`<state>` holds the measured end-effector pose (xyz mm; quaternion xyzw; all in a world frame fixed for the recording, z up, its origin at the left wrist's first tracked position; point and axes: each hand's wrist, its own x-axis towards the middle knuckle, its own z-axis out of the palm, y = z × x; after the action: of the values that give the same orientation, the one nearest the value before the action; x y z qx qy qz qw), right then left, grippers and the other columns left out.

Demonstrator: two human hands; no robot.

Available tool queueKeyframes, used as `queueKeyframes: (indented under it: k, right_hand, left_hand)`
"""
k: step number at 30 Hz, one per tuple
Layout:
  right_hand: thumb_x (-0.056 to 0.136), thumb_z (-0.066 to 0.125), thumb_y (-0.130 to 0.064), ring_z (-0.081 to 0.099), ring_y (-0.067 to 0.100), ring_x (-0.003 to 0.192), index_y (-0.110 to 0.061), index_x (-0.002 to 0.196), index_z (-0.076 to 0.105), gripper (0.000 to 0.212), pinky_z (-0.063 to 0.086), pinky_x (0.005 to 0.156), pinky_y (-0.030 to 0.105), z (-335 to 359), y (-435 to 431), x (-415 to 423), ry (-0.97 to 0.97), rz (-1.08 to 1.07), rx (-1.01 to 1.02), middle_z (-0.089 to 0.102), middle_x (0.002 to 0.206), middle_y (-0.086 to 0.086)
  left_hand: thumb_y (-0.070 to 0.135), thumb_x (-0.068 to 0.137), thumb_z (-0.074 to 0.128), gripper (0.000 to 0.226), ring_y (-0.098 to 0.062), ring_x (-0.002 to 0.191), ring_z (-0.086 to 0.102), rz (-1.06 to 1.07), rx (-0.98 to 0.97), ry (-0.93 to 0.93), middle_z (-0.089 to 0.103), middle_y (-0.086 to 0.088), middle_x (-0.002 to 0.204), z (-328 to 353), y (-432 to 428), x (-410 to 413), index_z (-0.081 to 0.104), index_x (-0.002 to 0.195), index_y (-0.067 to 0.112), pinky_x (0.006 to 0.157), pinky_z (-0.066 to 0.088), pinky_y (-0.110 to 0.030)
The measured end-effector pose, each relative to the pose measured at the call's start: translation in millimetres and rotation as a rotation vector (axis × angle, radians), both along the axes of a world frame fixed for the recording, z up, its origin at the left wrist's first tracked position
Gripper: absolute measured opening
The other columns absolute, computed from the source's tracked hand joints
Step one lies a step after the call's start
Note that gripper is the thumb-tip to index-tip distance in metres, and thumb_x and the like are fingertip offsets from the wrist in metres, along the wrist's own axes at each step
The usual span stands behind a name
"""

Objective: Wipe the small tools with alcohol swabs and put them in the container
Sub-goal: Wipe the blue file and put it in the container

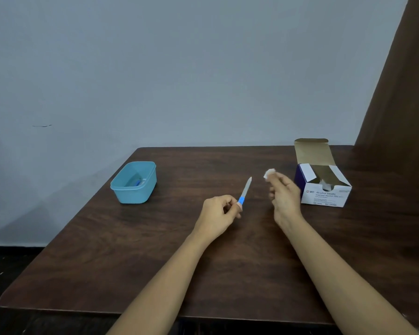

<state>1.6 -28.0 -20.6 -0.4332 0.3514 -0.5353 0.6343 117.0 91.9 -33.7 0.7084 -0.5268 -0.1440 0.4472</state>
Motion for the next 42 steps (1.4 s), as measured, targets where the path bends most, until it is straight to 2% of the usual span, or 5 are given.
queueKeyframes:
  k: [4,12,23,29,42]
  right_hand:
    - [0.086,0.069,-0.013,0.065,0.000,0.080,-0.019,0.097,0.067,0.012,0.048,0.075,0.017,1.2,-2.5,-11.0,0.050,-0.015,-0.251,0.071,0.088,-0.010]
    - [0.084,0.071,-0.014,0.059,0.010,0.074,-0.023,0.090,0.075,0.012,0.047,0.065,0.020,-12.0,9.8,-3.5,0.546,0.195,-0.967,0.068,0.078,-0.008]
    - [0.084,0.071,-0.016,0.058,0.009,0.081,-0.021,0.088,0.075,0.008,0.050,0.067,0.024,-6.8,-4.7,-10.3,0.583,-0.095,-0.872,0.062,0.078,-0.026]
    - [0.083,0.072,-0.008,0.055,0.005,0.076,-0.019,0.090,0.076,0.014,0.044,0.064,0.013,-6.8,6.6,-6.4,0.646,0.179,-1.168,0.062,0.083,-0.028]
    - [0.085,0.069,-0.010,0.063,0.016,0.073,-0.020,0.088,0.073,0.012,0.048,0.065,0.026,-4.9,-0.4,-8.5,0.324,-0.039,-0.733,0.071,0.077,-0.007]
  left_hand:
    - [0.020,0.093,0.056,0.019,-0.003,0.065,0.060,0.065,-0.029,0.143,0.069,0.009,0.070,2.0,-1.6,2.5,0.071,0.082,0.019,0.064,0.046,-0.011]
    - [0.026,0.092,0.060,0.020,0.003,0.055,0.053,0.080,-0.083,0.039,0.067,0.008,0.064,1.9,0.9,5.0,0.069,0.078,0.014,0.054,0.038,-0.009]
    - [0.024,0.091,0.060,0.016,0.007,0.056,0.055,0.019,0.022,-0.017,0.071,0.008,0.072,3.4,0.5,1.0,0.071,0.082,0.017,0.053,0.036,-0.006]
    - [0.022,0.092,0.059,0.021,0.006,0.054,0.053,0.032,-0.047,0.042,0.070,0.006,0.068,7.3,4.7,2.7,0.071,0.075,0.016,0.055,0.037,-0.006]
    - [0.020,0.096,0.051,0.024,-0.008,0.066,0.058,0.035,0.038,0.232,0.063,0.009,0.069,11.1,0.7,-0.7,0.068,0.078,0.021,0.062,0.047,-0.019]
